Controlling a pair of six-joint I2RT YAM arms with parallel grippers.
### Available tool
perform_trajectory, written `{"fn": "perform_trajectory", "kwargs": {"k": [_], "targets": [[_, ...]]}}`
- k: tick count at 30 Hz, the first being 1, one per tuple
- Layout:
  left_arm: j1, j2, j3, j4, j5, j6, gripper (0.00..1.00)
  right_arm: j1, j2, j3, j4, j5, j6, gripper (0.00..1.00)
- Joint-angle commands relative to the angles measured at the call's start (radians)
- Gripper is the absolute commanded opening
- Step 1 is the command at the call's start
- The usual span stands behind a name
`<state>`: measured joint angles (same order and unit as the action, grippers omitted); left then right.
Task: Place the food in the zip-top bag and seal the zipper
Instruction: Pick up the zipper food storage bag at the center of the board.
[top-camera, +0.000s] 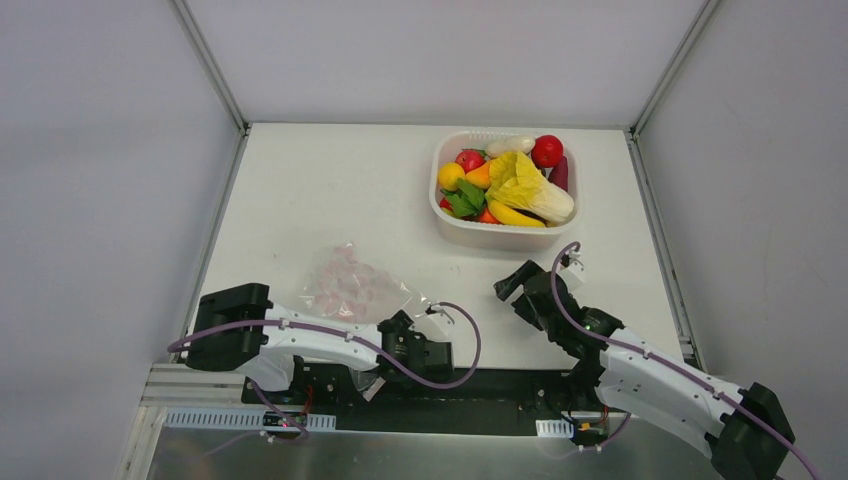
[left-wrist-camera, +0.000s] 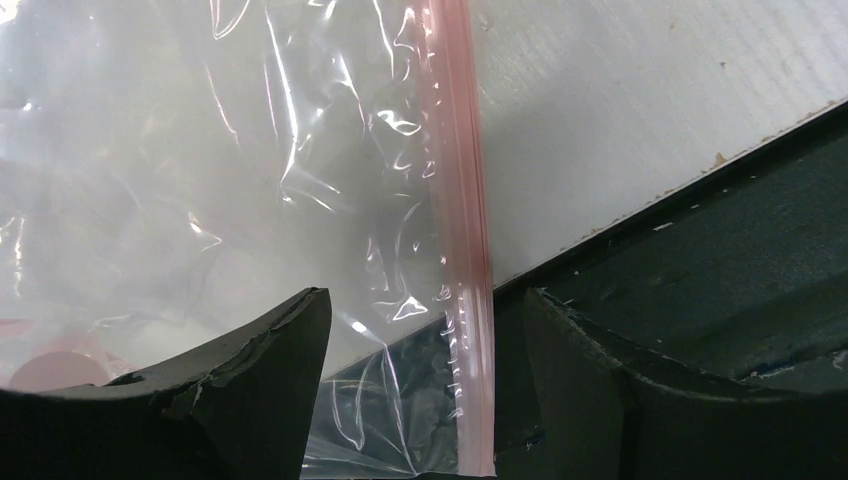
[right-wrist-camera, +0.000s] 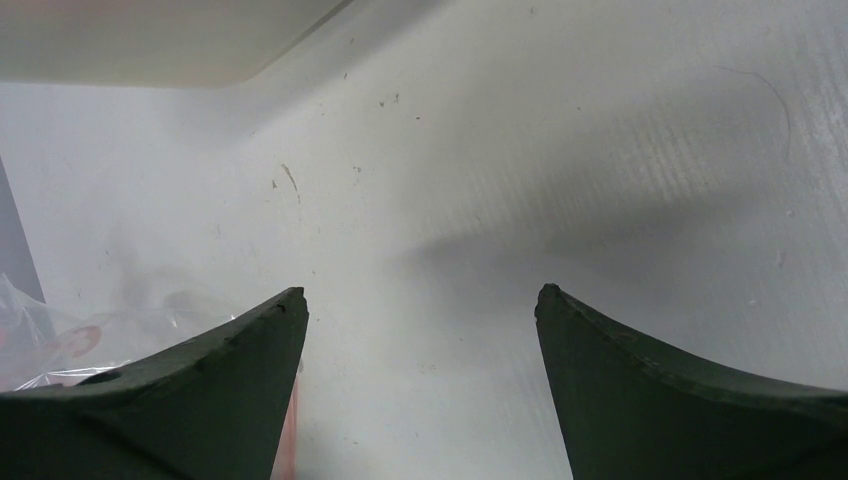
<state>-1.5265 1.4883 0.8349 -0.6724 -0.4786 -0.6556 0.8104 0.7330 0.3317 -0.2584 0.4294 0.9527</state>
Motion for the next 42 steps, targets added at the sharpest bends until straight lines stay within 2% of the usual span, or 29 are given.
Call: {"fn": "perform_trajectory", "kwargs": {"k": [1,5,13,27,32,36,42], "targets": [[-0.012,0.044,0.024,-0.042,0.004,-0.046,0.7,0.003,0.014,0.003,0.042,-0.001,-0.011,0.87],[-0.012,0.075,0.02,-0.029,0.001,-0.042,0.61,0.003,0.03,0.014,0.042,-0.003,-0.017,0.87],[-0.012,0.075,-0.019,0.025,0.036,-0.038,0.34,0.003,0.031,0.013,0.039,-0.003,-0.012,0.87],[-0.012,0.061,-0.034,0.051,0.04,-0.029,0.0,0.002,0.024,0.007,0.034,0.0,-0.005,0.87],[-0.012,0.024,-0.022,0.03,0.017,-0.014,0.0,0.002,0.02,0.013,0.034,-0.004,-0.012,0.87],[-0.008,-0.049,-0.001,0.031,-0.026,-0.006,0.0,0.002,0.02,0.021,0.069,-0.071,-0.052,0.84],[0.129,-0.26,-0.06,0.221,0.031,-0.017,0.0,0.001,0.006,0.015,0.249,-0.29,-0.122,0.72]]}}
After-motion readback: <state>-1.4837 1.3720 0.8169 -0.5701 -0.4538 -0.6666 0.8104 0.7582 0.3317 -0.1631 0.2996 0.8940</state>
